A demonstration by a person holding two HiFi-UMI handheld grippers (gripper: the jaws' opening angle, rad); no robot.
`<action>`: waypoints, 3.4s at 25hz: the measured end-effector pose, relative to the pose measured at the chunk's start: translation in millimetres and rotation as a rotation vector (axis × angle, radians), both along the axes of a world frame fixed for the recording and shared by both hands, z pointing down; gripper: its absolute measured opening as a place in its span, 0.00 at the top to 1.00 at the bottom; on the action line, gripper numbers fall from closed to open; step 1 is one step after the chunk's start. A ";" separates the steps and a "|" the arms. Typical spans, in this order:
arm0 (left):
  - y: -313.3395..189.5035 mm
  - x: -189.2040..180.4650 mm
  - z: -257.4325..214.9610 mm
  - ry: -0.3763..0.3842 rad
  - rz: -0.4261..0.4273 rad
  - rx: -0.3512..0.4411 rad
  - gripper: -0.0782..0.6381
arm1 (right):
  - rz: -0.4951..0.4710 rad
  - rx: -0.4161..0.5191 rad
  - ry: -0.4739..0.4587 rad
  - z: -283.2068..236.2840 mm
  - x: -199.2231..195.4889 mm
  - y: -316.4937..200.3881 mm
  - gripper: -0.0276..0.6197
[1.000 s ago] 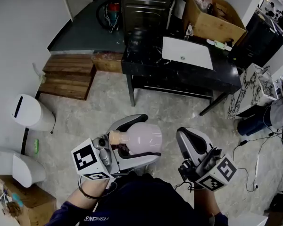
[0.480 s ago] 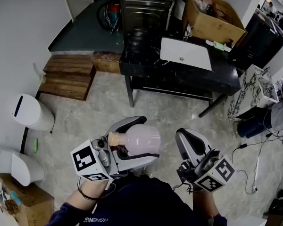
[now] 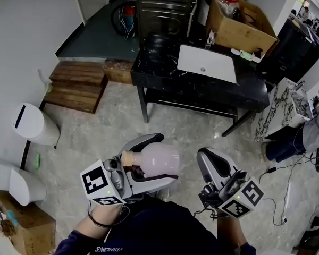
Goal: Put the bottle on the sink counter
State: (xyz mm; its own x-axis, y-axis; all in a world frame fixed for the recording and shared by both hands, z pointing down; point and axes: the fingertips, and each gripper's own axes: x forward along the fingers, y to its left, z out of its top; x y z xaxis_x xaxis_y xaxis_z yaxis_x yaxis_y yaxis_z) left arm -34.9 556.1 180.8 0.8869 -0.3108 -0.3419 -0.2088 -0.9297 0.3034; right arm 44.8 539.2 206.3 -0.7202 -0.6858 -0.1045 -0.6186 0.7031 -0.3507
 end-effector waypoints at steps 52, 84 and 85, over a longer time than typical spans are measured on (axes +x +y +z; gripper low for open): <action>-294.1 -61.2 23.5 0.004 0.069 -0.086 0.34 | 0.081 -0.065 -0.001 18.2 -56.0 -277.6 0.91; -482.7 -49.1 46.9 -0.017 0.037 -0.126 0.34 | 0.043 -0.096 -0.016 38.1 -46.5 -467.1 0.91; -491.8 -45.3 48.5 -0.018 0.033 -0.131 0.34 | 0.038 -0.102 -0.016 40.0 -43.3 -475.8 0.92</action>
State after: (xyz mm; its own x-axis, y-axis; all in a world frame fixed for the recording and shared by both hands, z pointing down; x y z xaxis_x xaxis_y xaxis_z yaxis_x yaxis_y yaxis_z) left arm -80.2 64.3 229.3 0.9030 -0.3221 -0.2843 -0.1850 -0.8888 0.4194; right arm 1.5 63.4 246.3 -0.6923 -0.7203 -0.0442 -0.6379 0.6395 -0.4291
